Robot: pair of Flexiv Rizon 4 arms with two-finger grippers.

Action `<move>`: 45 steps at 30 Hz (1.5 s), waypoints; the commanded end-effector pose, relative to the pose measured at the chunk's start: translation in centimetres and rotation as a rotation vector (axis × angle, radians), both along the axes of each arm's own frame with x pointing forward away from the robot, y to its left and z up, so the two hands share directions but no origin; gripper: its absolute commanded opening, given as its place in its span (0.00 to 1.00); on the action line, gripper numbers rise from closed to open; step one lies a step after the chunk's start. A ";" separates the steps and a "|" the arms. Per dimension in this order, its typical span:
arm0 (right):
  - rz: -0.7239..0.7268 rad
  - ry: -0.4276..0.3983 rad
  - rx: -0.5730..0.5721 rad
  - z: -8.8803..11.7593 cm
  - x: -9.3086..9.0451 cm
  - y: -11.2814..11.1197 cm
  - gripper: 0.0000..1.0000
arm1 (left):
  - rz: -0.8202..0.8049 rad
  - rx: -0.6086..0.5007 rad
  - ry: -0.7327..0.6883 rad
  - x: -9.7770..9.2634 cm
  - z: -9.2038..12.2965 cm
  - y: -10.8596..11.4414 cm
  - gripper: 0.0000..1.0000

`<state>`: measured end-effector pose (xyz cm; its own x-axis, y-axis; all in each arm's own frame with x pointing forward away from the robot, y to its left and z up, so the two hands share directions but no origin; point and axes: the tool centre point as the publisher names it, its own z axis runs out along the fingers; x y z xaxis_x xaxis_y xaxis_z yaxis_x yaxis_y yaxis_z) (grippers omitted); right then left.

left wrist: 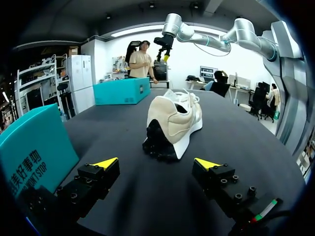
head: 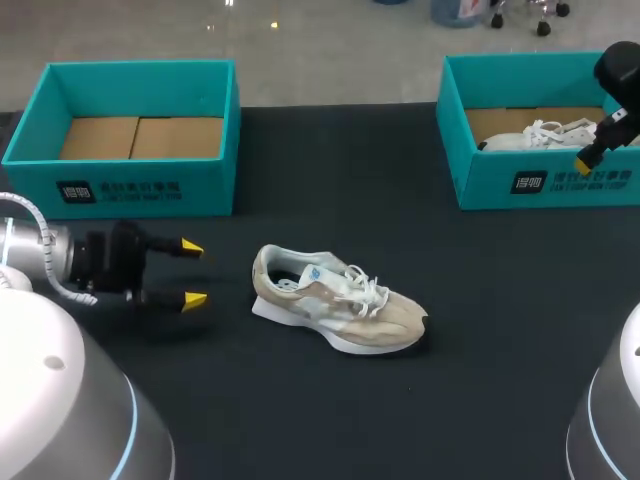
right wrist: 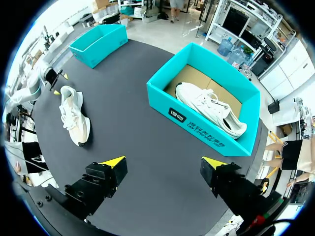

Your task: Take the shoe out of the shoebox, open the shoe tongue, remove and reinsert the insole, then place the shoe into the shoebox

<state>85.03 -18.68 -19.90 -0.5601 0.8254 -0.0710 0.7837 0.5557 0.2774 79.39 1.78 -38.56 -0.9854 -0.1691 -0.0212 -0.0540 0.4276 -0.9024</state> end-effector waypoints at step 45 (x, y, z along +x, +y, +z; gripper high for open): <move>0.000 0.001 0.000 0.0 0.1 0.0 1.00 | -0.399 -0.036 0.047 2.6 -1.4 -1.8 1.00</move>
<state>85.03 -18.68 -19.90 -0.5602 0.8253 -0.0710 0.7837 0.5558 0.2775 81.11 0.45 -39.35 -0.9889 0.1486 -0.0048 0.0643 0.3985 -0.9149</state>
